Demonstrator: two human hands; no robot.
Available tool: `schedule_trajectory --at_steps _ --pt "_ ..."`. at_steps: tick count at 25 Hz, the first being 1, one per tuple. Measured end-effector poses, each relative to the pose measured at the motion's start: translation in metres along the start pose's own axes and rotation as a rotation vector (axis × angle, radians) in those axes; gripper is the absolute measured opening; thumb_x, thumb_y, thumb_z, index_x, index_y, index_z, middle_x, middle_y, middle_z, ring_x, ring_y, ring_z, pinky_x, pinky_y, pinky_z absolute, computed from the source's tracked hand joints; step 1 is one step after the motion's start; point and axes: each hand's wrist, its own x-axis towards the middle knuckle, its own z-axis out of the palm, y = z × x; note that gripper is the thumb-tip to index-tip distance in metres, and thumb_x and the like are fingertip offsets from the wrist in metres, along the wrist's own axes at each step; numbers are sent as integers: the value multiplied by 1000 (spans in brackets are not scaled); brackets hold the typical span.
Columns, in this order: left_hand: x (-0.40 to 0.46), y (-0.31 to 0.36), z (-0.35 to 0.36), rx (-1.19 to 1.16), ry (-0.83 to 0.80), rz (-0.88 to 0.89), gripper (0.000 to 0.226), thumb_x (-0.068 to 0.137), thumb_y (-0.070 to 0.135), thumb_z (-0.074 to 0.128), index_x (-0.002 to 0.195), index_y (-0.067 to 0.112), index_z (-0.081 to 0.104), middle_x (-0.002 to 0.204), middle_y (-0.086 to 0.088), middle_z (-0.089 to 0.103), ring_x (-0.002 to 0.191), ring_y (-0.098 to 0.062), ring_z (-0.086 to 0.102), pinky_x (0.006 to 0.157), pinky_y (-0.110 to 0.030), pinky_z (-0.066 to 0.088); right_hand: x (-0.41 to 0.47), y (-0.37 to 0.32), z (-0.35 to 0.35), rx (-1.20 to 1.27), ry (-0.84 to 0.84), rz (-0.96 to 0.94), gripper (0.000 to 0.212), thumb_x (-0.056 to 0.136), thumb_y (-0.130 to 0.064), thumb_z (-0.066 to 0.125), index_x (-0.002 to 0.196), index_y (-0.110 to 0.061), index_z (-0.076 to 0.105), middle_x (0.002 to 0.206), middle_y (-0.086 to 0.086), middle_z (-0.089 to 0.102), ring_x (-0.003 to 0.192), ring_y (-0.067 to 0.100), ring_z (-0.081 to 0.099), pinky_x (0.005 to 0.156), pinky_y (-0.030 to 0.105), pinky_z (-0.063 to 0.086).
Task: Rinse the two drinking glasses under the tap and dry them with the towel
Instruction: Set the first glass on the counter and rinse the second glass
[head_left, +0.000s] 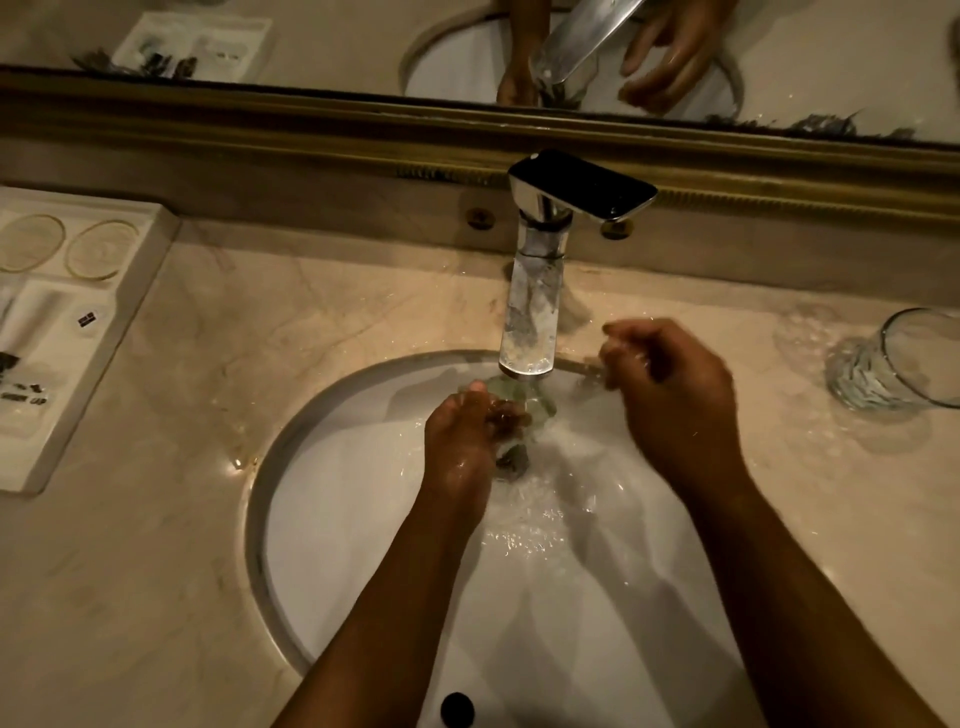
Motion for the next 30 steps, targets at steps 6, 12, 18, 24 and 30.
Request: schedule_trajectory --at_steps 6,12,18,24,30 --pt "-10 -3 11 -112 -17 -135 17 92 -2 62 82 12 66 69 -2 74 71 -20 69 79 -34 45 38 -67 -4 258 133 -126 26 102 -40 46 97 -22 65 77 3 66 67 15 62 56 27 50" --pt "-5 1 -2 -106 -13 -161 14 100 14 58 90 9 66 80 -10 74 71 -22 71 76 -38 52 61 -80 6 456 -31 42 34 103 -27 47 88 -2 65 67 7 51 57 11 47 49 20 39" --pt "4 5 -10 -95 -23 -173 18 101 13 54 87 6 64 81 -14 73 74 -26 73 79 -40 60 44 -57 5 463 -45 92 35 103 -28 48 97 2 64 65 0 51 55 8 46 48 19 41" --pt "-9 7 -11 86 -22 -86 16 99 9 60 86 5 70 75 -13 71 69 -25 69 73 -39 59 27 -56 13 523 -59 263 50 100 -51 42 80 -12 67 61 0 58 53 11 48 47 22 40" --pt "-32 0 -17 231 29 -156 29 105 25 52 89 3 62 82 -21 72 79 -34 71 77 -43 59 -43 -7 -7 367 -60 498 48 101 -42 44 76 -9 69 62 6 62 57 19 55 60 37 43"
